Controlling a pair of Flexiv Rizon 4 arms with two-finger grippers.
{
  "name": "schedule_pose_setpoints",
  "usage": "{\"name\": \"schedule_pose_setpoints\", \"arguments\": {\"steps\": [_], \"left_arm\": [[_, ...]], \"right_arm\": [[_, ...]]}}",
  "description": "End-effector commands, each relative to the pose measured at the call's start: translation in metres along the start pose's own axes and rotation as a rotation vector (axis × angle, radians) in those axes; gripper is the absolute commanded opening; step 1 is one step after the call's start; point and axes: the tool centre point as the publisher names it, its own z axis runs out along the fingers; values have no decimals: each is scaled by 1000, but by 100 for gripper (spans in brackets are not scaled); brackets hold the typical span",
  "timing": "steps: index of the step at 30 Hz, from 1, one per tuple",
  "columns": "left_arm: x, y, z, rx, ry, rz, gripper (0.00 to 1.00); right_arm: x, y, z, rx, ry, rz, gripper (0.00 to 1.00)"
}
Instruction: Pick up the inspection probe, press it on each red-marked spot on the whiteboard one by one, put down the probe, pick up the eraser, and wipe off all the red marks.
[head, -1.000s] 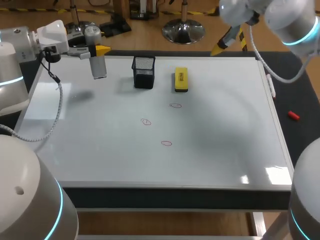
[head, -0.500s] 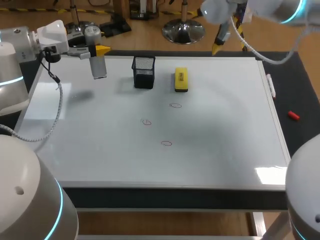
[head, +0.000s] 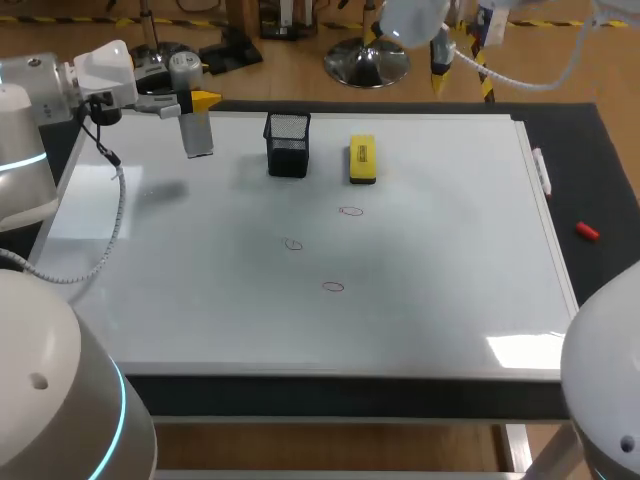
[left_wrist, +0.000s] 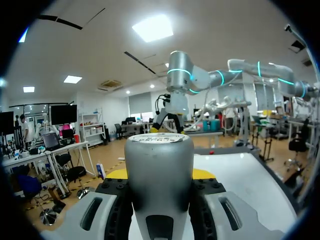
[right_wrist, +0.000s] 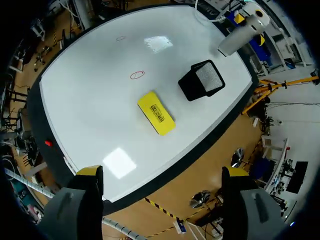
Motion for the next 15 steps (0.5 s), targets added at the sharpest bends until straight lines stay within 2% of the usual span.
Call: {"name": "schedule_pose_setpoints", "arguments": {"steps": [1, 5, 9, 15], "left_arm": [[0, 0, 0, 2, -2, 2, 0], [0, 0, 0, 2, -2, 2, 0], [0, 0, 0, 2, -2, 2, 0], [0, 0, 0, 2, -2, 2, 0]], "right_arm": [[-3, 0, -3, 6, 356, 0, 100], [-3, 0, -3, 6, 356, 0, 100], [-5, 7, 18, -44, 321, -81, 100], [-1, 15, 37, -52, 261, -215, 100]]}}
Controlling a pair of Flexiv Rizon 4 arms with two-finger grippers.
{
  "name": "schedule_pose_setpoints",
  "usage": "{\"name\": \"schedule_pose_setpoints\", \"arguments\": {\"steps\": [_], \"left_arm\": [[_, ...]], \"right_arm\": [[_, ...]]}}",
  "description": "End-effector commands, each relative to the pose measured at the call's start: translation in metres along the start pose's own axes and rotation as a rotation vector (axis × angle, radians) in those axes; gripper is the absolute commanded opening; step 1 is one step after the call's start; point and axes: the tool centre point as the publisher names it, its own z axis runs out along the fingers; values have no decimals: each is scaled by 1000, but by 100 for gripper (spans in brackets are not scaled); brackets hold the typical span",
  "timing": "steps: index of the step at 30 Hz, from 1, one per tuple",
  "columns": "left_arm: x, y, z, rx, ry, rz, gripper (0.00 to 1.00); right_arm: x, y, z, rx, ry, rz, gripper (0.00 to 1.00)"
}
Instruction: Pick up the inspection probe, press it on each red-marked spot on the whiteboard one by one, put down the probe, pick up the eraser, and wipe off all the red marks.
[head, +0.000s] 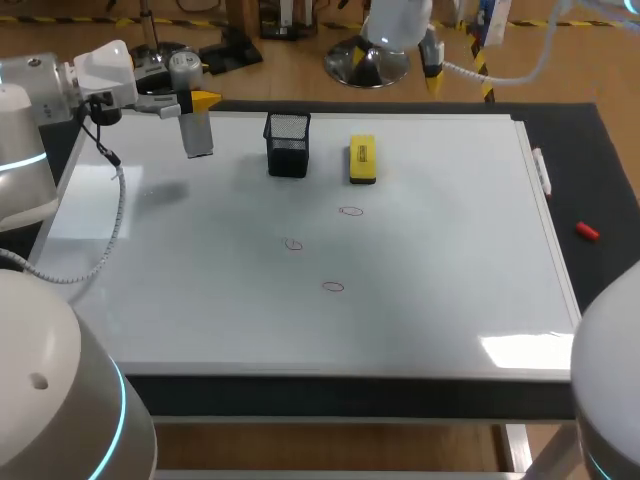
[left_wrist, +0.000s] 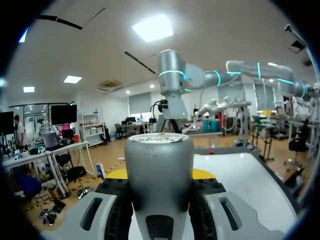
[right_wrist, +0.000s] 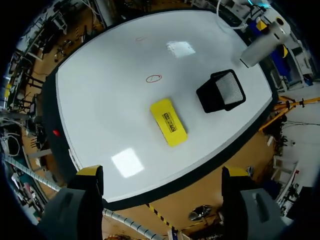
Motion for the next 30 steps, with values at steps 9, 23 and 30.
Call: {"name": "schedule_pose_setpoints", "arguments": {"steps": [9, 23, 30], "left_arm": [[0, 0, 0, 2, -2, 2, 0], [0, 0, 0, 2, -2, 2, 0], [0, 0, 0, 2, -2, 2, 0]], "right_arm": [[-7, 11, 46, 27, 28, -289, 100], [-12, 32, 75, -19, 16, -451, 100], [-15, 44, 93, -45, 50, -504, 100]]}}
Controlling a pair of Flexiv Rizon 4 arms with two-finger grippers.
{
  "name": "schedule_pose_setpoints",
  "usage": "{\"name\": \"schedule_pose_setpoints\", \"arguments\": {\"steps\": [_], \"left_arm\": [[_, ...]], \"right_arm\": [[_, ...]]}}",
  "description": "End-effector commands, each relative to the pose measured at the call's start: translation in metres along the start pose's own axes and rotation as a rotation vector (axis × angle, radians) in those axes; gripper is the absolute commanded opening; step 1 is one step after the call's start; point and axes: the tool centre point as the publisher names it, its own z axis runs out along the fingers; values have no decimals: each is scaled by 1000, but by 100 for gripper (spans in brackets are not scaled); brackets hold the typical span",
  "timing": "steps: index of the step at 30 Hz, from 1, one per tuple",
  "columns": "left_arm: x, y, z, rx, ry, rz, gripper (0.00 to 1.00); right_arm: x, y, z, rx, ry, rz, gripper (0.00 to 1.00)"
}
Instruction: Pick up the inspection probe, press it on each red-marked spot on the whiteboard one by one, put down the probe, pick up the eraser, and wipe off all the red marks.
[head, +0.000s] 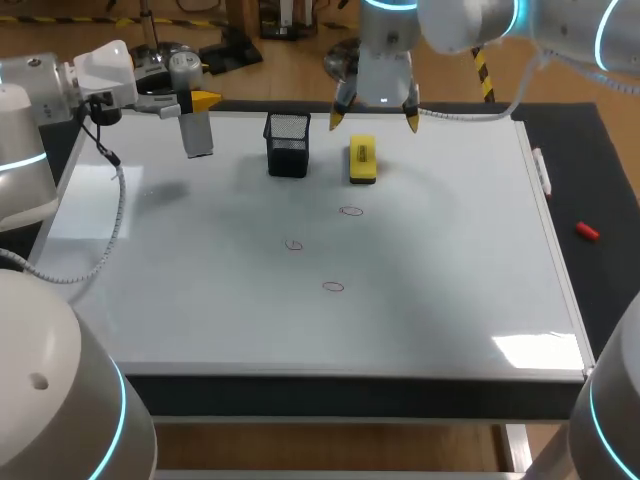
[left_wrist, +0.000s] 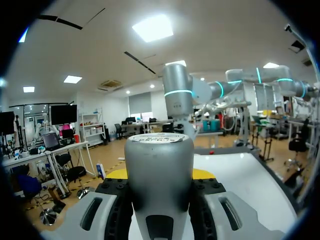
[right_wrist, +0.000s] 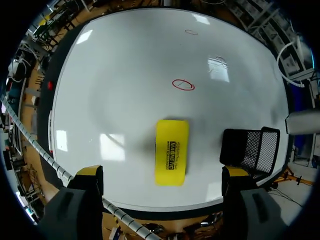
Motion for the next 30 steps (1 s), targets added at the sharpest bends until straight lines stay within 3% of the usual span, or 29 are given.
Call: {"name": "schedule_pose_setpoints", "arguments": {"steps": [1, 10, 30], "left_arm": [[0, 0, 0, 2, -2, 2, 0], [0, 0, 0, 2, -2, 2, 0], [0, 0, 0, 2, -2, 2, 0]], "right_arm": [[-5, -2, 10, -18, 15, -1, 100], [-9, 5, 31, -54, 17, -7, 100], [-10, 9, 50, -74, 22, -20, 100]]}}
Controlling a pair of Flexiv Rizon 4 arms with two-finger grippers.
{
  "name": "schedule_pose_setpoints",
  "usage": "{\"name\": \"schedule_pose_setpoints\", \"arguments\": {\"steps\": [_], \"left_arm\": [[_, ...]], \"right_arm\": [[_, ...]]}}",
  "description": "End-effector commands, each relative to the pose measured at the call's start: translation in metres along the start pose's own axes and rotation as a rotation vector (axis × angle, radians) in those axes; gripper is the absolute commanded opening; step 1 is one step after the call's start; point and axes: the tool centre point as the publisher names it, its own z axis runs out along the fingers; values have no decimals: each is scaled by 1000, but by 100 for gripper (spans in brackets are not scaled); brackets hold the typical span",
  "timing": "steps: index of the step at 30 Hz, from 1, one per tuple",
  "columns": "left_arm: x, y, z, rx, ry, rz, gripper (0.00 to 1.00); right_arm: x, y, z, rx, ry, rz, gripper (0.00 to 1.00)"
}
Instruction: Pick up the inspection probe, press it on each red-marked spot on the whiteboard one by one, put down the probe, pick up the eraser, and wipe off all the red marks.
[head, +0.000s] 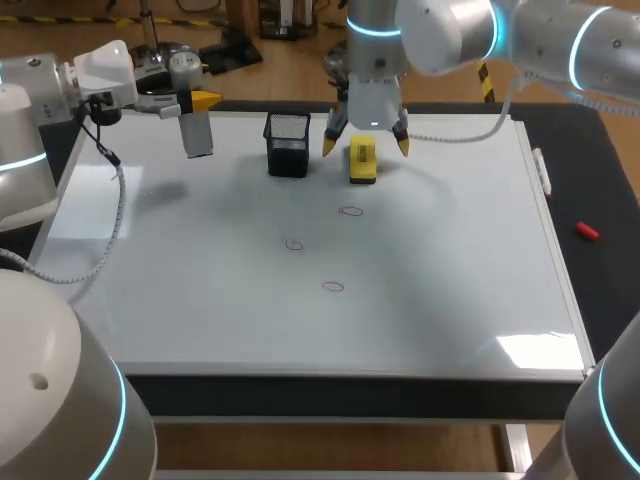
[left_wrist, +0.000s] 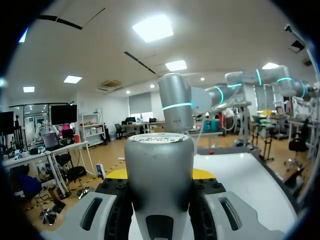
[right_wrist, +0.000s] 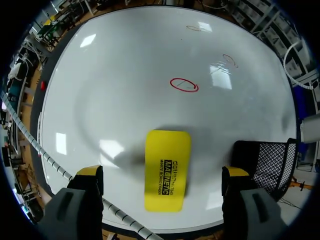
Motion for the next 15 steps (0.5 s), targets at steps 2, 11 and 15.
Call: {"name": "schedule_pose_setpoints", "arguments": {"steps": [2, 11, 15], "left_arm": [[0, 0, 0, 2, -2, 2, 0], [0, 0, 0, 2, -2, 2, 0], [0, 0, 0, 2, -2, 2, 0]], "right_arm": [[-2, -2, 3, -6, 6, 0, 100], [1, -4, 7, -18, 17, 6, 0], [4, -2, 3, -3, 17, 17, 0]]}}
